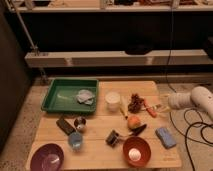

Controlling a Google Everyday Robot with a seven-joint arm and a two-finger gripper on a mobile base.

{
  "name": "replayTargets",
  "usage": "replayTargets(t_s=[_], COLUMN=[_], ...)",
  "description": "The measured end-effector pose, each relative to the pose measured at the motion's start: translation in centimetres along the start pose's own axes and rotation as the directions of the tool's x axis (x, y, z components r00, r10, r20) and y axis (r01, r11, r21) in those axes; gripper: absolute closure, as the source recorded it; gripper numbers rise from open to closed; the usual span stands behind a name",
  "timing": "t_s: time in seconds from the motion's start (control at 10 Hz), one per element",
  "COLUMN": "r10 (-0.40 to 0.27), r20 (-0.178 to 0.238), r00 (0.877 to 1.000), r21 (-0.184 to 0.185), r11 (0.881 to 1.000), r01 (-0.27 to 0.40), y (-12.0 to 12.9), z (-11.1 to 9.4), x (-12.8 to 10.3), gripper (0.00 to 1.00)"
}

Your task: Place fork in table surface

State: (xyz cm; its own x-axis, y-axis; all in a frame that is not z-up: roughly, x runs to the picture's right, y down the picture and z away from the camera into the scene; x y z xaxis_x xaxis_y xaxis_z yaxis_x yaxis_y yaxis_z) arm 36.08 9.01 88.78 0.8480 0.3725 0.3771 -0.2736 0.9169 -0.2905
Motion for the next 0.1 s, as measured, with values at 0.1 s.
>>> replayTargets(t_s=[0.1], r10=[0.000], r20=[0.000], r00=[1.000], r21=[0.000], r11=[1.000], r01=[0.000], y=[0.01], z=[0.02], x=[-0.01], gripper=[0.20])
